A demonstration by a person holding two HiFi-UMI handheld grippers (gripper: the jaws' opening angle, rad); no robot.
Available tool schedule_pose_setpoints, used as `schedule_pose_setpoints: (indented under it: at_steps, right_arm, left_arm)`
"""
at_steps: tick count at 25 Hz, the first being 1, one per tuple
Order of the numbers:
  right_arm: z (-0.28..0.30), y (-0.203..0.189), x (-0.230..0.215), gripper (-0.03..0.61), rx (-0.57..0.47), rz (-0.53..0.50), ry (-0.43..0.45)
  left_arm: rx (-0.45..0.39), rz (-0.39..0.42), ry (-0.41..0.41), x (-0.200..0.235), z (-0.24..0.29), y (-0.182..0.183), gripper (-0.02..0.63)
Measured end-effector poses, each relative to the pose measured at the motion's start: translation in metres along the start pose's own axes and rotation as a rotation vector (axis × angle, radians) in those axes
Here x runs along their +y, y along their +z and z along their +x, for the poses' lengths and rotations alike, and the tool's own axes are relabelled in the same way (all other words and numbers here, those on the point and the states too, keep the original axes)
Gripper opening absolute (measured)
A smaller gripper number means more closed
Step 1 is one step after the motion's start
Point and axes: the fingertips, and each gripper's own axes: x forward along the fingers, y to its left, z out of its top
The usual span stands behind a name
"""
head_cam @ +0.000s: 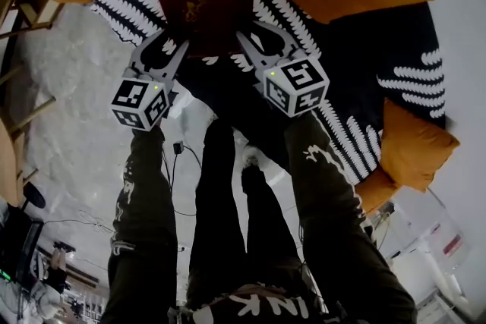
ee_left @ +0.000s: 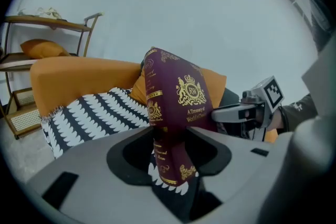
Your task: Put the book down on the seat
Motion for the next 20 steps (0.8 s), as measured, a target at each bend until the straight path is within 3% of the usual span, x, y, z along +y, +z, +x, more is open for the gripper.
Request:
schedule_pose_setpoints:
  at_steps: [6,15,20]
  right_arm:
    - [0.044,-0.042,-0.025,0.104,0.044,0.040,-0.035]
    - [0.083,-0.052,-0.055,0.114,0.069,0.050,-0.063]
    - [0.094,-0.048,-0.068,0.141,0.069,0.001,-0.101]
  left_arm:
    - [0.076,-0.025,-0.003,0.032,0.036,-0.046,0.175]
    - [0.093,-0.037,-0.015,0.062,0.071,-0.052,0.181]
    - [0.069,0.016,0.036,0.076,0.088,-0.048,0.149]
